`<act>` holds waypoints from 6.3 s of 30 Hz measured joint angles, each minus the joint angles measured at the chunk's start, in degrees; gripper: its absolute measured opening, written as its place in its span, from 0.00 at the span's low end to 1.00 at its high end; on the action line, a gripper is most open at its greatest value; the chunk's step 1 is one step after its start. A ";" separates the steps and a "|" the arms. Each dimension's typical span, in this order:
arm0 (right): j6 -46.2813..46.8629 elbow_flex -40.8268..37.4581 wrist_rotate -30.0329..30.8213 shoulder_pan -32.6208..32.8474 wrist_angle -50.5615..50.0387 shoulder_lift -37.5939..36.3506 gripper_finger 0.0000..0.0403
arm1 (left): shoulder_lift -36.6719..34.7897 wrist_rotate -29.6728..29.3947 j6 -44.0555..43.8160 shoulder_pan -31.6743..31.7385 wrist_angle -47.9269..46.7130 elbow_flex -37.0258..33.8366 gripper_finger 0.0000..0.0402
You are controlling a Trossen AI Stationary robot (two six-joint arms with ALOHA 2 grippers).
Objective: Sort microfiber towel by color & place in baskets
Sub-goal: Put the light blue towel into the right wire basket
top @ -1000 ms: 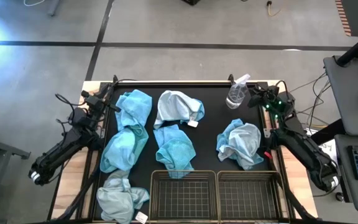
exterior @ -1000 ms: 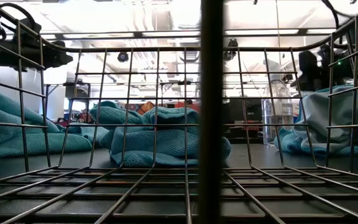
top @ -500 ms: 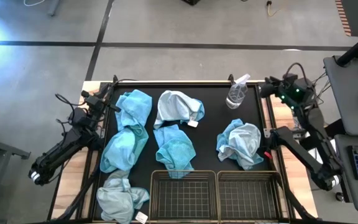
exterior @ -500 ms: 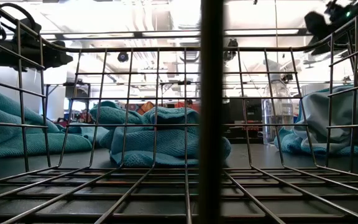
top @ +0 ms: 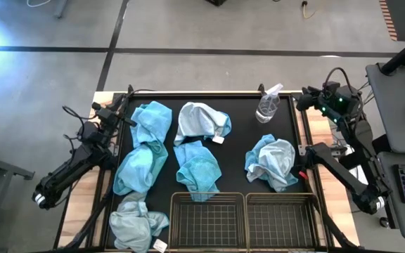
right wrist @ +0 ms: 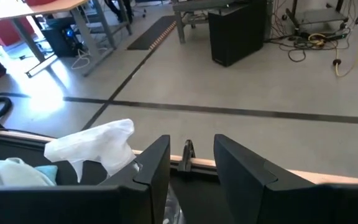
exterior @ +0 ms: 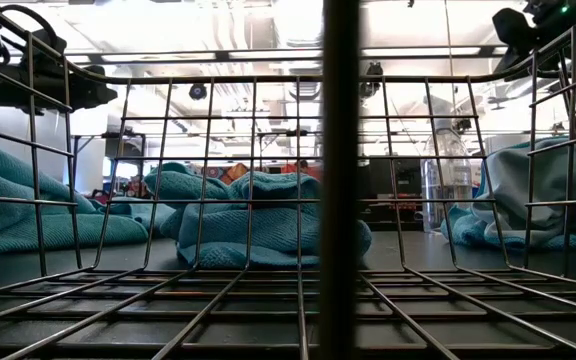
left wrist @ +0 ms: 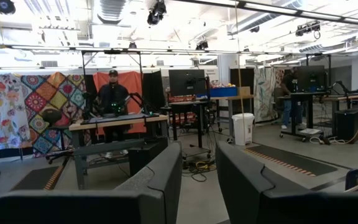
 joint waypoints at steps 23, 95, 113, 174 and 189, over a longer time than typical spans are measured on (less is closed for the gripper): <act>-0.72 -0.02 -0.06 0.02 -3.44 0.23 0.29 | 0.00 0.01 0.01 -0.01 -0.01 0.00 0.21; -3.71 23.22 4.71 0.02 -36.48 18.85 0.29 | 17.83 1.64 -24.05 -0.01 -14.26 15.13 0.21; -1.05 13.83 -12.68 8.00 -41.91 17.07 0.29 | 18.21 1.63 -24.05 -0.01 -14.19 15.09 0.21; 16.38 4.81 -4.52 61.41 -33.89 39.65 0.29 | 18.22 1.65 -24.27 -0.01 -14.73 15.05 0.21; 16.30 -0.50 -9.11 61.41 -24.56 42.69 0.29 | 18.23 1.67 -24.27 -0.01 -14.75 15.05 0.21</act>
